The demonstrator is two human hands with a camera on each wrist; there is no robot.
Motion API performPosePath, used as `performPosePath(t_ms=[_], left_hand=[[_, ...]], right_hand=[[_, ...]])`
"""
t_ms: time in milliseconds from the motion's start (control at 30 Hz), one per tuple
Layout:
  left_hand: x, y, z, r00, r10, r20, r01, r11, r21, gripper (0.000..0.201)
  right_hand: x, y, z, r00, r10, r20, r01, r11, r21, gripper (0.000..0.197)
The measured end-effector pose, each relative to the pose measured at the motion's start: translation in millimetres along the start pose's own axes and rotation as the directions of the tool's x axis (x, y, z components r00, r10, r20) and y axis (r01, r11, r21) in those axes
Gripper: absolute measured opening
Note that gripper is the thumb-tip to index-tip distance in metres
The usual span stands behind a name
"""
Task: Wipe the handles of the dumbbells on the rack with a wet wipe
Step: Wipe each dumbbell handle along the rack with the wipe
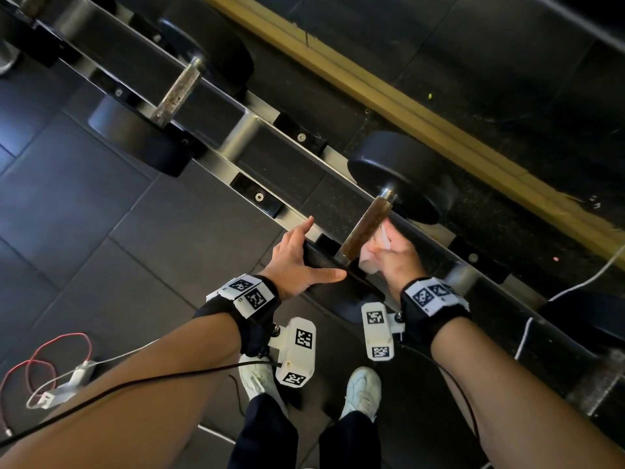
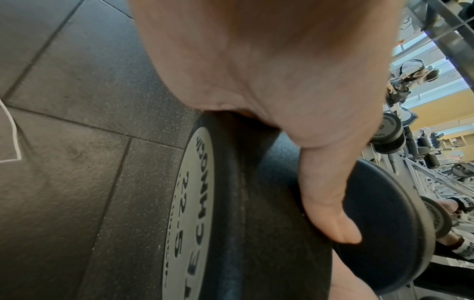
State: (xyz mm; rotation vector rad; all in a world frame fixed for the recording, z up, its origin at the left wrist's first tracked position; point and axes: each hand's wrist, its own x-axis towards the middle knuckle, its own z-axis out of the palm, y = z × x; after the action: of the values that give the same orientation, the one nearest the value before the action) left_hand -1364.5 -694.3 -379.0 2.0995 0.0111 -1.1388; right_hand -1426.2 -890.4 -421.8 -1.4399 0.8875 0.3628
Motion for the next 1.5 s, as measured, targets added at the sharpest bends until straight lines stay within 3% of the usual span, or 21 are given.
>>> performPosePath(t_ms=[167, 300, 400, 500, 667, 767, 867, 933, 1000, 1100, 1200, 1267, 1333, 1433, 1500], left_hand=[[0.3, 0.6, 0.2, 1.0, 0.003, -0.003, -0.003, 1.0, 0.007, 0.114], [0.1, 1.4, 0.4, 1.0, -0.006, -0.009, 0.006, 1.0, -0.003, 0.115], [-0.2, 1.4, -0.3, 1.0, -0.005, -0.005, 0.005, 1.0, 0.01, 0.115], [-0.7, 1.6, -0.4, 1.0, -0.005, -0.001, 0.005, 1.0, 0.014, 0.115], [-0.7, 1.4, -0.2, 1.0, -0.009, 0.002, 0.009, 1.0, 0.013, 0.114], [0.1, 0.1, 0.1, 1.0, 0.001, -0.004, -0.001, 1.0, 0.015, 0.114], [0.5, -0.1, 0.2, 1.0, 0.003, -0.006, -0.003, 1.0, 0.011, 0.114], [0.1, 0.3, 0.4, 1.0, -0.001, -0.004, 0.001, 1.0, 0.003, 0.114], [-0.9, 0.8, 0.4, 1.0, -0.002, -0.004, 0.002, 1.0, 0.001, 0.114], [-1.3, 0.9, 0.4, 1.0, -0.004, 0.004, 0.004, 1.0, 0.0, 0.114], [-0.6, 0.2, 0.8, 1.0, 0.001, -0.002, -0.001, 1.0, -0.003, 0.113], [0.5, -0.8, 1.1, 1.0, 0.007, -0.009, -0.007, 1.0, -0.004, 0.113], [1.4, -1.6, 1.4, 1.0, 0.01, -0.007, -0.01, 1.0, -0.008, 0.114], [2.3, -2.3, 1.5, 1.0, 0.013, -0.012, -0.013, 1.0, -0.008, 0.115], [2.0, -1.8, 1.8, 1.0, 0.012, -0.017, -0.012, 1.0, -0.009, 0.115]], right_hand=[[-9.9, 2.6, -2.6, 0.997, -0.039, 0.064, 0.046, 0.993, -0.109, 0.047], [-23.4, 15.2, -12.5, 0.988, -0.066, 0.138, 0.078, 0.993, -0.085, 0.043], [-23.5, 18.9, -20.5, 0.998, -0.052, 0.027, 0.052, 0.998, 0.02, 0.04], [-9.1, 13.2, -16.9, 0.996, -0.032, -0.087, 0.048, 0.981, 0.186, 0.044], [2.4, -3.4, -1.9, 0.998, -0.021, -0.053, 0.033, 0.97, 0.241, 0.074], [-4.2, 9.3, -1.5, 0.999, -0.009, -0.052, 0.022, 0.966, 0.256, 0.058], [-18.6, 21.3, -6.1, 0.998, -0.032, 0.05, 0.018, 0.965, 0.261, 0.037], [-25.3, 23.7, -12.6, 0.996, -0.039, 0.077, 0.019, 0.968, 0.249, 0.041], [-24.3, 22.1, -17.2, 0.997, -0.068, 0.027, 0.058, 0.957, 0.283, 0.043], [-14.7, 10.2, -17.1, 0.99, -0.09, -0.11, 0.129, 0.898, 0.42, 0.061], [-4.6, -5.5, -8.4, 0.993, -0.049, -0.107, 0.092, 0.893, 0.44, 0.079], [-5.2, -8.8, -1.0, 0.996, -0.002, -0.088, 0.044, 0.879, 0.476, 0.062], [-10.6, -3.8, 4.1, 0.994, 0.057, -0.091, -0.014, 0.91, 0.414, 0.023], [-25.9, 9.1, 2.3, 0.999, 0.028, 0.027, -0.034, 0.971, 0.236, 0.024], [-33.2, 15.1, -2.0, 0.997, 0.024, 0.079, -0.046, 0.953, 0.299, 0.026]])
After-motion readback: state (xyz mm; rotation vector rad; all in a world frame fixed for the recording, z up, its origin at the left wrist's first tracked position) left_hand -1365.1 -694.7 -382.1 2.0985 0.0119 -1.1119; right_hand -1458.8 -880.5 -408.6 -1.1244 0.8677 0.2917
